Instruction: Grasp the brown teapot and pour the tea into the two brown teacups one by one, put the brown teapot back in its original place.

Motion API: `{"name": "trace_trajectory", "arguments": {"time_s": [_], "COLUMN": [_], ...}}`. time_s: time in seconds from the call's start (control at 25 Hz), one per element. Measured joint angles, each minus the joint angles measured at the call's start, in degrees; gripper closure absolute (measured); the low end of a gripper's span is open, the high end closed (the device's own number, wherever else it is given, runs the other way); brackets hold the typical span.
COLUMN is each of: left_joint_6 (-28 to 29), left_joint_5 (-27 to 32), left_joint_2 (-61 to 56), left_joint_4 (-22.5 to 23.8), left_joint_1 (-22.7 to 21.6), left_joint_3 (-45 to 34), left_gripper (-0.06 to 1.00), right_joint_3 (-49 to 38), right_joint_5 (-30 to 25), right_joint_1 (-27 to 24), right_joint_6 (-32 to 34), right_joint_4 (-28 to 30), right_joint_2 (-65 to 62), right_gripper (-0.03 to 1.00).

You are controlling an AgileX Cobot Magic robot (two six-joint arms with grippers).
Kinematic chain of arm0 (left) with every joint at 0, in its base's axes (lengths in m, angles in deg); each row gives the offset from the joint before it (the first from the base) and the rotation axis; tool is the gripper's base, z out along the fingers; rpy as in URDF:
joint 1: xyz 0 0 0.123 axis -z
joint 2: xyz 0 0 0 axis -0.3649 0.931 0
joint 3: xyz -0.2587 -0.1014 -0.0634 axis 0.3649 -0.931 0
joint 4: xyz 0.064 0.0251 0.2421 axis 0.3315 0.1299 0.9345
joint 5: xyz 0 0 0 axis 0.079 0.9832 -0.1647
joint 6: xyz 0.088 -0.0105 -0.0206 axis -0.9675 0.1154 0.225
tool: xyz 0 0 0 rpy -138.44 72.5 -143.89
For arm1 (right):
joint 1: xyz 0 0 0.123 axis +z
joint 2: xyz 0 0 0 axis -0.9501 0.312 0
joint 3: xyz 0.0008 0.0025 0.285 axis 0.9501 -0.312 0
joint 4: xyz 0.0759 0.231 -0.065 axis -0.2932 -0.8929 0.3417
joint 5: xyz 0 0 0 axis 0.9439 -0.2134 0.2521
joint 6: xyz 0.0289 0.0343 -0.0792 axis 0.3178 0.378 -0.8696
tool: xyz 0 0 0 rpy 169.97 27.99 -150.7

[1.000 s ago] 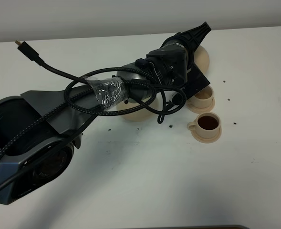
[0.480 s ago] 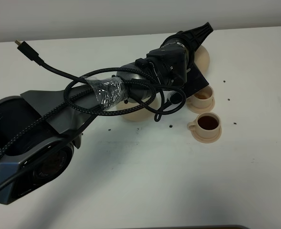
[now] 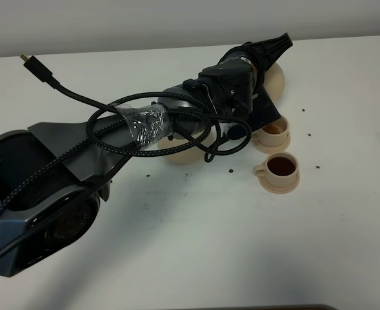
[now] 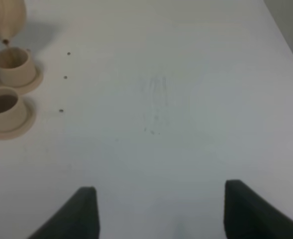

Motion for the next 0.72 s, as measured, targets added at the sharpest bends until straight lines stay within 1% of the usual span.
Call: {"name": "trace_trajectory", "arguments": {"time_s": [0.2,0.72], "left_joint_6": [-0.1,-0.2], "left_joint_5": [-0.1,-0.5], "left_joint_2": [0.0,0.0], "left_joint_4": [2.1,4.1], "left_joint_1": [0.5,0.9], "left_joint_3": [0.0,0.0], "left_gripper": [0.81,0.81], "right_joint_3": [0.0,0.0], "right_joint_5": [0.0,0.0], "right_joint_1": [0.0,0.0], "right_joint_6": [0.0,0.0], "right_joint_4": [0.0,0.0], "right_joint_2": [0.0,0.0], "right_gripper": [0.44,0.44]}}
